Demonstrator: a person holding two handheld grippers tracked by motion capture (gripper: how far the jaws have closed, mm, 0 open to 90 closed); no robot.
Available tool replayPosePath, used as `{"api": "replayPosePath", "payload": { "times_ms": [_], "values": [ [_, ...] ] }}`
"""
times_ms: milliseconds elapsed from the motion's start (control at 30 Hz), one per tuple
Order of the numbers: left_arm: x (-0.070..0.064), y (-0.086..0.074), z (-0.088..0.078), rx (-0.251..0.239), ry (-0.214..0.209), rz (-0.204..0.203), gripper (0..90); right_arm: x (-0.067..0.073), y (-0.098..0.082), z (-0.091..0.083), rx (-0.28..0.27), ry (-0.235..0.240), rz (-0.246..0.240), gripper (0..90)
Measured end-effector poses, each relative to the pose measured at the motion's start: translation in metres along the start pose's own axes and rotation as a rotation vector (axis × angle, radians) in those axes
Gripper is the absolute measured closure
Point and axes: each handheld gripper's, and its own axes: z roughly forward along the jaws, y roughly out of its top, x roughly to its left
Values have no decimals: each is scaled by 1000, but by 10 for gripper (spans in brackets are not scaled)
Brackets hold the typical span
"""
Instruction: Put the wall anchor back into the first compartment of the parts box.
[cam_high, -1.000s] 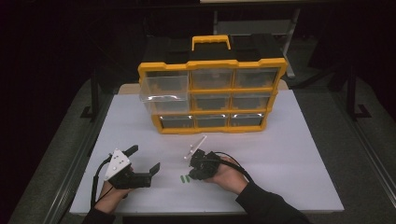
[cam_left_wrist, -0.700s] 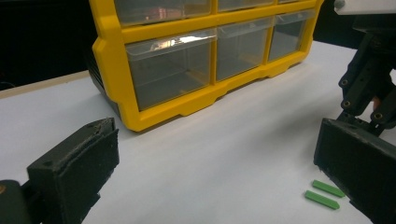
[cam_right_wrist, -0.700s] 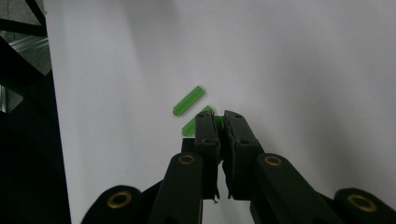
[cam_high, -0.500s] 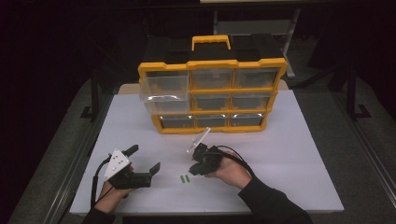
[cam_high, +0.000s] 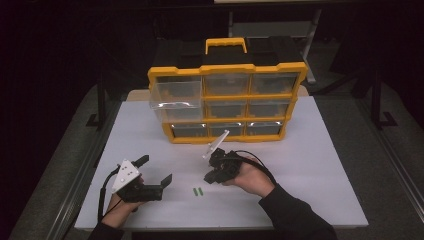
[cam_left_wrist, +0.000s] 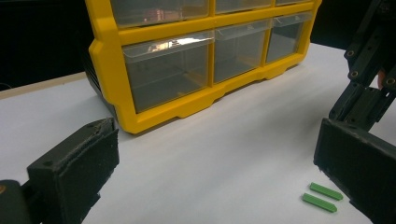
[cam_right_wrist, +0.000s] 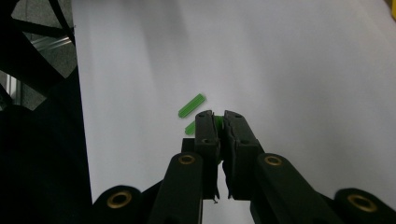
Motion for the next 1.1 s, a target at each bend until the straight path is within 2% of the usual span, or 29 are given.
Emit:
{"api": "replayPosePath", "payload": {
  "times_ms": [33, 633, 767, 833, 933, 1100],
  "values": [
    [0, 0, 0, 1, -1, 1, 0, 0, 0, -1, -3, 10, 3, 843],
    [-1, 0, 0, 6, -4, -2, 0, -4, 9, -21, -42, 5, -34, 844],
    [0, 0, 0, 2, -4, 0, 0, -4, 12, -25, -46, 6, -25, 843],
    [0, 0, 0, 1, -3, -3, 0, -5, 13, -27, -55, 2, -38, 844],
    [0, 0, 0, 0, -3, -3, 0, -5, 15, -32, -56, 1, -25, 844],
    [0, 0, 0, 0, -4, -4, 0, -8, 18, -38, -82, -4, -33, 844]
  ]
}}
